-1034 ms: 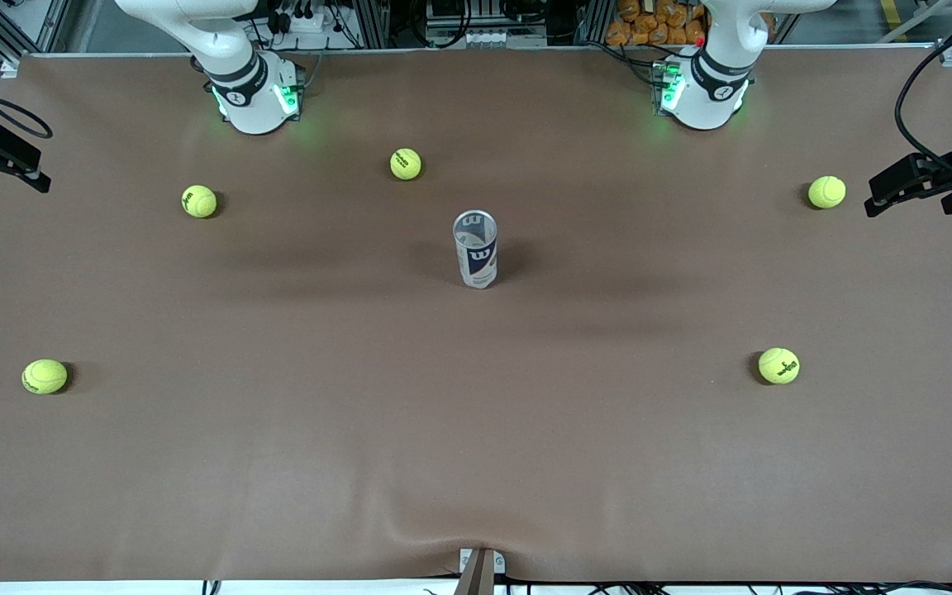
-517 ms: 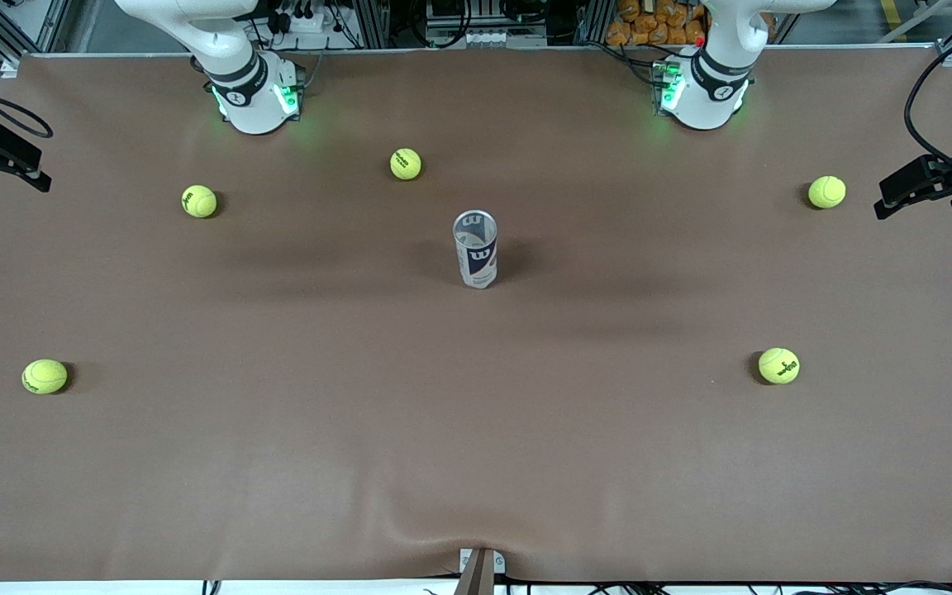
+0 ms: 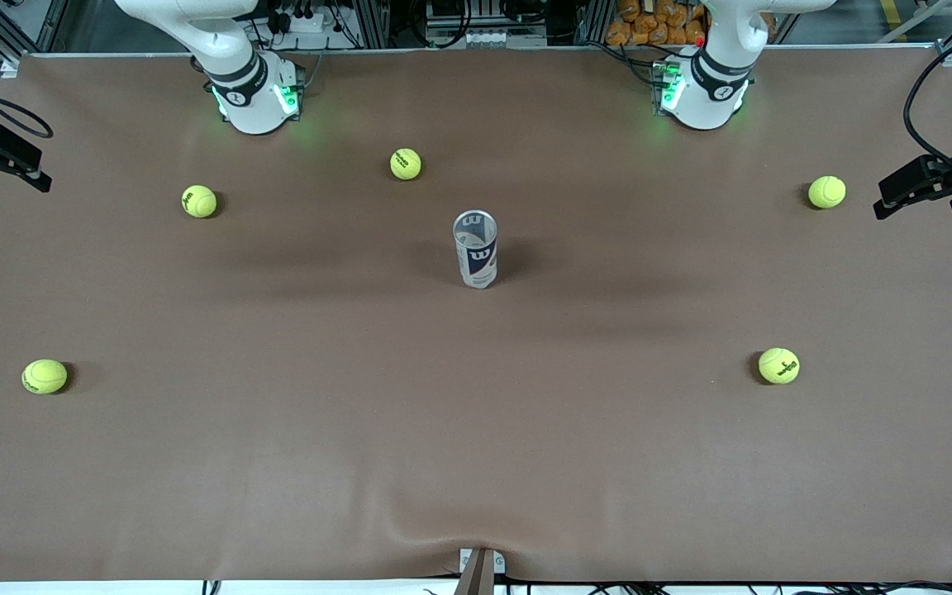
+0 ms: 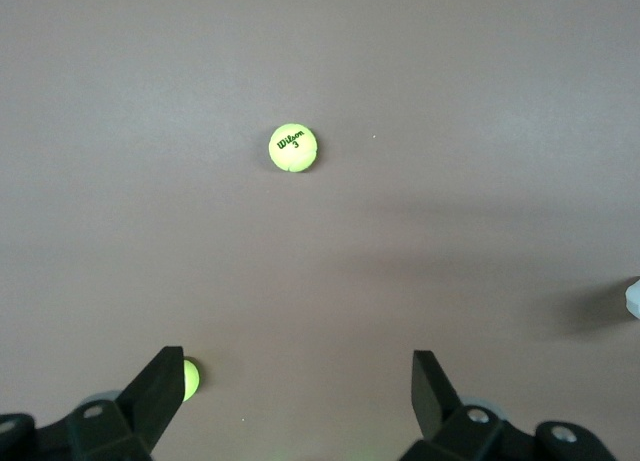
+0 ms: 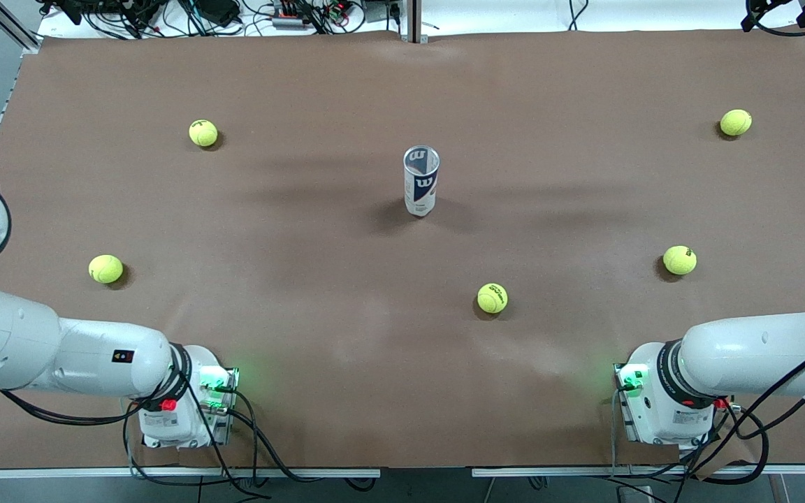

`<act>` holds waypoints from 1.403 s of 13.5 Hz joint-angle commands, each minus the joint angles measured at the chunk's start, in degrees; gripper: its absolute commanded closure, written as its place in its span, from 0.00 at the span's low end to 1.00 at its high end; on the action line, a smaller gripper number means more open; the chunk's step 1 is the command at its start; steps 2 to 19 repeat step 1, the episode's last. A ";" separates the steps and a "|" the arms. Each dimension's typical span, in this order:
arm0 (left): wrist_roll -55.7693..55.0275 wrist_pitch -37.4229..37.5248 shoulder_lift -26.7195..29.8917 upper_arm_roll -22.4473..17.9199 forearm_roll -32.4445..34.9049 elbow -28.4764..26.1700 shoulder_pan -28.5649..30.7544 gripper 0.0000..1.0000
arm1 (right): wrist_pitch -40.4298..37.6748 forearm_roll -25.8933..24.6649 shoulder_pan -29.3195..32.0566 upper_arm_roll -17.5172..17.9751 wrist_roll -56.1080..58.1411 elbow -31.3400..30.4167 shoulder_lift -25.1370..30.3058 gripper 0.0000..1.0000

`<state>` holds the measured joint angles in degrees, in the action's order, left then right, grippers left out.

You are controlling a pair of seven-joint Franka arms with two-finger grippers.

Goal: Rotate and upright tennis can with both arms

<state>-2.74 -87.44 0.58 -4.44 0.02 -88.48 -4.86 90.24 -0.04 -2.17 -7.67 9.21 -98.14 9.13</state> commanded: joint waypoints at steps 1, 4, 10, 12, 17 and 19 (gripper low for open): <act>0.02 -0.27 0.56 -0.04 -0.11 -0.38 -0.33 0.00 | -0.06 0.57 -0.02 0.02 -0.07 -0.73 0.63 0.00; 0.02 -0.27 0.56 -0.04 -0.11 -0.38 -0.33 0.00 | -0.06 0.57 -0.02 0.02 -0.07 -0.73 0.63 0.00; 0.02 -0.27 0.56 -0.04 -0.11 -0.38 -0.33 0.00 | -0.06 0.57 -0.02 0.02 -0.07 -0.73 0.63 0.00; 0.02 -0.27 0.56 -0.04 -0.11 -0.38 -0.33 0.00 | -0.06 0.57 -0.02 0.02 -0.07 -0.73 0.63 0.00; 0.02 -0.27 0.56 -0.04 -0.11 -0.38 -0.33 0.00 | -0.06 0.57 -0.02 0.02 -0.07 -0.73 0.63 0.00; 0.02 -0.27 0.56 -0.04 -0.11 -0.38 -0.33 0.00 | -0.06 0.57 -0.02 0.02 -0.07 -0.73 0.63 0.00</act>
